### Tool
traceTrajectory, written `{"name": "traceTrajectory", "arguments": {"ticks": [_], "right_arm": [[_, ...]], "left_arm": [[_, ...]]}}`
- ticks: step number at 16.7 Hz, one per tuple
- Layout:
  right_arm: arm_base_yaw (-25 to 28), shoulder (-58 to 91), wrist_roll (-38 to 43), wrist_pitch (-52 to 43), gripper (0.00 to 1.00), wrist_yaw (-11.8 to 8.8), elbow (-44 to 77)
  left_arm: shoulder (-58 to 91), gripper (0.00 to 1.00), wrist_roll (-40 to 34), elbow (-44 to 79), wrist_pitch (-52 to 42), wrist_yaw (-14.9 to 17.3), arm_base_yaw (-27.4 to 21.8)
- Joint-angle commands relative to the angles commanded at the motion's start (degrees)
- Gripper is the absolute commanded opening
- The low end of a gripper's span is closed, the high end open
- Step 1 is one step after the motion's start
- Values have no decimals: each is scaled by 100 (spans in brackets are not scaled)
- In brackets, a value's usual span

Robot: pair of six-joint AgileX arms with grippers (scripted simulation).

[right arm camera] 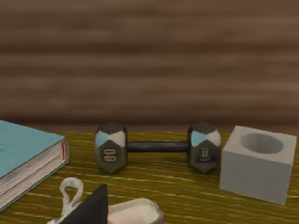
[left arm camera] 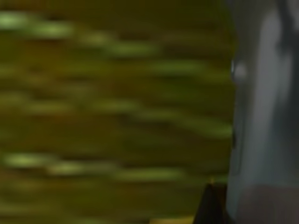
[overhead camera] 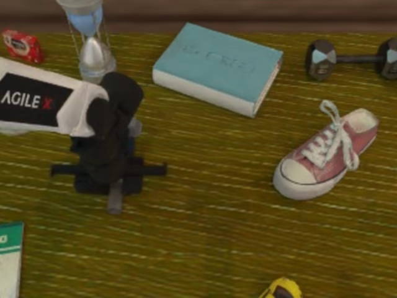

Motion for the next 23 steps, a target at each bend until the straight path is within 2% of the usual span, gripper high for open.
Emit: {"name": "traceTrajectory", "arguments": {"ticks": [3,6,18,21,23], "right_arm": [[0,0,0,0,100,0,0],[0,0,0,0,100,0,0],[0,0,0,0,100,0,0],[0,0,0,0,100,0,0],[0,0,0,0,100,0,0]], "left_arm": [[-87,0,144,-102,548,198,3],[-271,0,396,-332,1566,547,27],[-1675,0,1834,-1978,7346,2419,206],[-2029,0,2077,-2217,8078,2700,248],[-2136,0,2149,-2281,8265,2779,260]]}}
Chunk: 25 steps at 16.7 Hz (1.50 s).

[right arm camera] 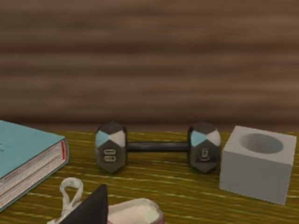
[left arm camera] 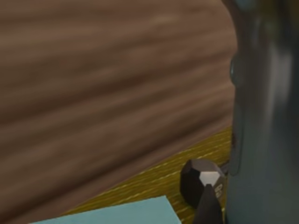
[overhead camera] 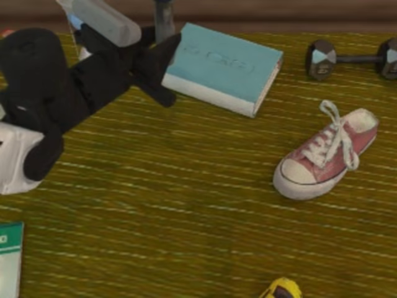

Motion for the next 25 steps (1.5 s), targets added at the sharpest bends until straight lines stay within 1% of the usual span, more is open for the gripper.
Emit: {"name": "traceTrajectory", "arguments": {"ticks": [4,6,8,12,14,16,25], "right_arm": [[0,0,0,0,100,0,0],[0,0,0,0,100,0,0],[0,0,0,0,100,0,0],[0,0,0,0,100,0,0],[0,0,0,0,100,0,0],[0,0,0,0,100,0,0],[0,0,0,0,100,0,0]], "left_arm": [[16,0,4,25,-7,-11,-30],[-15,0,6,30,-23,-108,-119],[-117,0,9,40,-78,-431,-388],[-389,0,13,55,-246,-1298,-1200],[-497,0,16,67,-301,-1596,-1496],[-525,0,17,70,-314,-1661,-1562],[-525,0,17,70,-314,-1661,-1562]]}}
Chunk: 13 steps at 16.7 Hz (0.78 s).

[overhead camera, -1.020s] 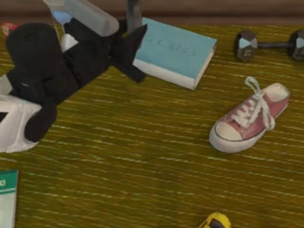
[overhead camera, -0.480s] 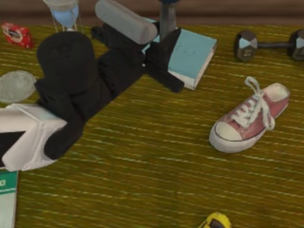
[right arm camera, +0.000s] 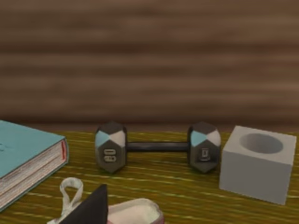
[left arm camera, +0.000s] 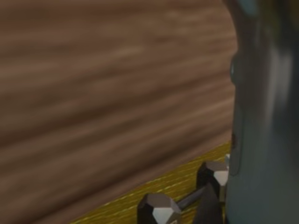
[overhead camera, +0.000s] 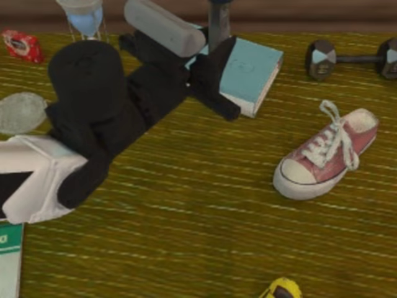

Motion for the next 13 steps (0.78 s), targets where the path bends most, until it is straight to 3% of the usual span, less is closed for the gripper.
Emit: {"name": "traceTrajectory", "arguments": {"ticks": [5,13], "right_arm": [[282,381,12,237,100,-6,258],[2074,3642,92,1751,100,2,1906]], "left_arm": [[0,0,0,0,0,0,0],[0,0,0,0,0,0,0]]}}
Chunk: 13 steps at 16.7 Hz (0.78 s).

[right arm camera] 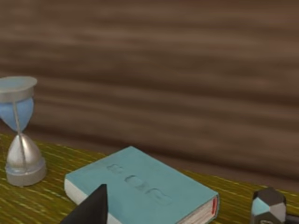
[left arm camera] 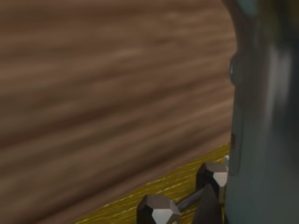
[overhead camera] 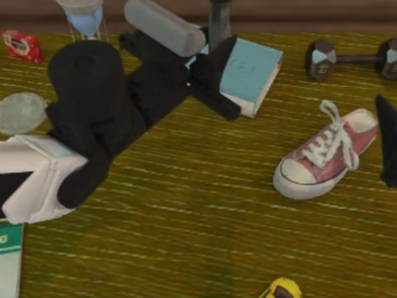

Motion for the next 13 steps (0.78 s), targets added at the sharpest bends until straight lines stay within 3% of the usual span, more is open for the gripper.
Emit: {"name": "traceTrajectory", "arguments": {"ticks": [7,13], "right_arm": [[1502,2631,77,1261,100,-7,1372],[1904,3290,88,1627,100,-10,1767]], "left_arm": [[0,0,0,0,0,0,0],[0,0,0,0,0,0,0]]}}
